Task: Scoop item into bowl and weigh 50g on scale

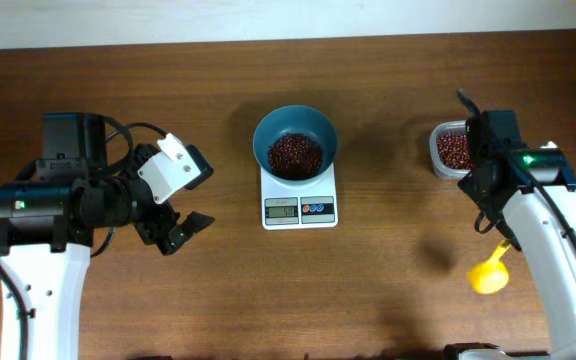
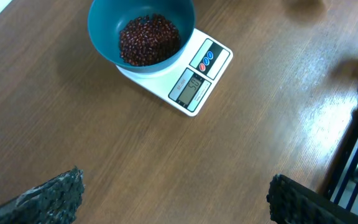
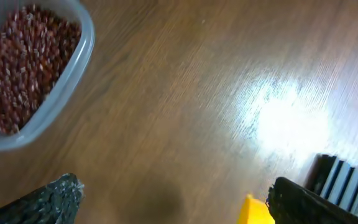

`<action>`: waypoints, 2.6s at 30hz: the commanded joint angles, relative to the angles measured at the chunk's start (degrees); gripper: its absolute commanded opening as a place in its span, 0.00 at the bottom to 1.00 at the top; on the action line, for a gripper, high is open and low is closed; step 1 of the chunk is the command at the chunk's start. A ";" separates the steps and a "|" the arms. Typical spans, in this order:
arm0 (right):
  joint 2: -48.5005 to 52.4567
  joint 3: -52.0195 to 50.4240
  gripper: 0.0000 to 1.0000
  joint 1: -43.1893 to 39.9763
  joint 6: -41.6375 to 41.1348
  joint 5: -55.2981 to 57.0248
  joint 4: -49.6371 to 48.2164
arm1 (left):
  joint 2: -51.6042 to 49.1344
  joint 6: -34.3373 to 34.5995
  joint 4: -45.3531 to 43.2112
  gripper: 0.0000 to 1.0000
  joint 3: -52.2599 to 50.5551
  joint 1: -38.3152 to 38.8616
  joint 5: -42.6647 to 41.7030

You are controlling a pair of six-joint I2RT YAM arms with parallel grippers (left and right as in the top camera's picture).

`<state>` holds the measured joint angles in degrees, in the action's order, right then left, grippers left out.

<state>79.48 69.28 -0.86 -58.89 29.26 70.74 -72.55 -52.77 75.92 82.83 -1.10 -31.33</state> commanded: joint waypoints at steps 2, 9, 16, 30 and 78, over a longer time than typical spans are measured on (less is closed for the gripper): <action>-0.13 2.23 0.99 -1.68 -10.25 5.49 3.19 | 0.13 -0.68 0.04 0.99 0.37 -0.17 -0.81; -0.83 2.47 0.99 -6.67 -45.05 -11.91 19.02 | 0.13 -0.68 0.04 0.99 0.37 -0.17 -0.81; -3.21 3.08 0.99 -4.63 -30.05 -6.73 13.88 | 0.13 -0.68 0.04 0.99 0.37 -0.17 -0.81; -12.09 3.04 0.99 2.03 8.48 -15.32 -15.19 | 0.13 -0.68 0.04 0.99 0.37 -0.17 -0.81; -79.30 -62.38 0.99 -2.14 48.19 -27.30 -63.17 | 0.13 -0.68 0.04 0.99 0.37 -0.17 -0.81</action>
<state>0.69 7.97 -3.31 -11.33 2.90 8.93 -72.55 -52.77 75.94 82.83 -1.10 -31.33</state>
